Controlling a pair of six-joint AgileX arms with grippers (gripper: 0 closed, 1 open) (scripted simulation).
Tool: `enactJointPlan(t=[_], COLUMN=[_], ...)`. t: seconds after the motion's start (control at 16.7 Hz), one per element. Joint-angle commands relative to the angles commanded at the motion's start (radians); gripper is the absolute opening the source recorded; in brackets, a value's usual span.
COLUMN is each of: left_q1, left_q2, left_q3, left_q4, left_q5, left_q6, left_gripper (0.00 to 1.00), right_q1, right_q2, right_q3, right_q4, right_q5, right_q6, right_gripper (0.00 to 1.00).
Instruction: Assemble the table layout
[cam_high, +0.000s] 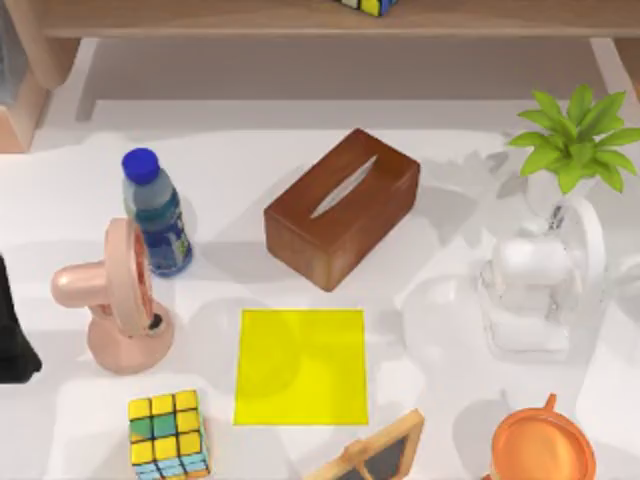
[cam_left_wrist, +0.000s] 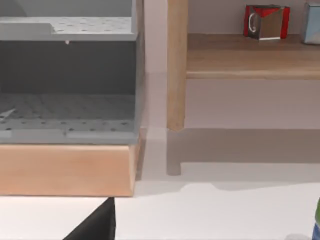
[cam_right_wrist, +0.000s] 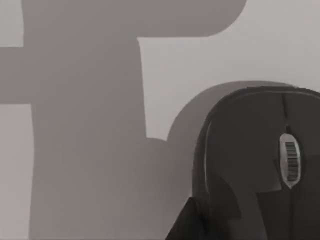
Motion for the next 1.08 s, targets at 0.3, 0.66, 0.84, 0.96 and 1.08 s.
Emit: enactJointPlan(t=[0.3,0.66,0.84,0.96,1.08], left_q1=[0.000,0.000,0.000,0.000,0.000], left_q2=[0.000,0.000,0.000,0.000,0.000], left_q3=[0.000,0.000,0.000,0.000,0.000], left_q4=[0.000,0.000,0.000,0.000,0.000], left_q5=[0.000,0.000,0.000,0.000,0.000], left_q6=[0.000,0.000,0.000,0.000,0.000], left_gripper=[1.00,1.00,1.00,1.00,1.00], right_q1=[-0.008,0.009,0.077,0.142,0.224], right_q2=[-0.024,-0.221,-0.348,-0.427,-0.495], right_q3=[0.004,-0.049,-0.092,-0.131,-0.175], right_q4=[-0.015,-0.082,-0.102,-0.114,-0.121], right_q5=[0.003,0.027,0.039,0.047,0.054], right_q6=[0.007,0.096,0.181,0.249,0.324], right_gripper=[0.00,0.00,0.00,0.00,0.00])
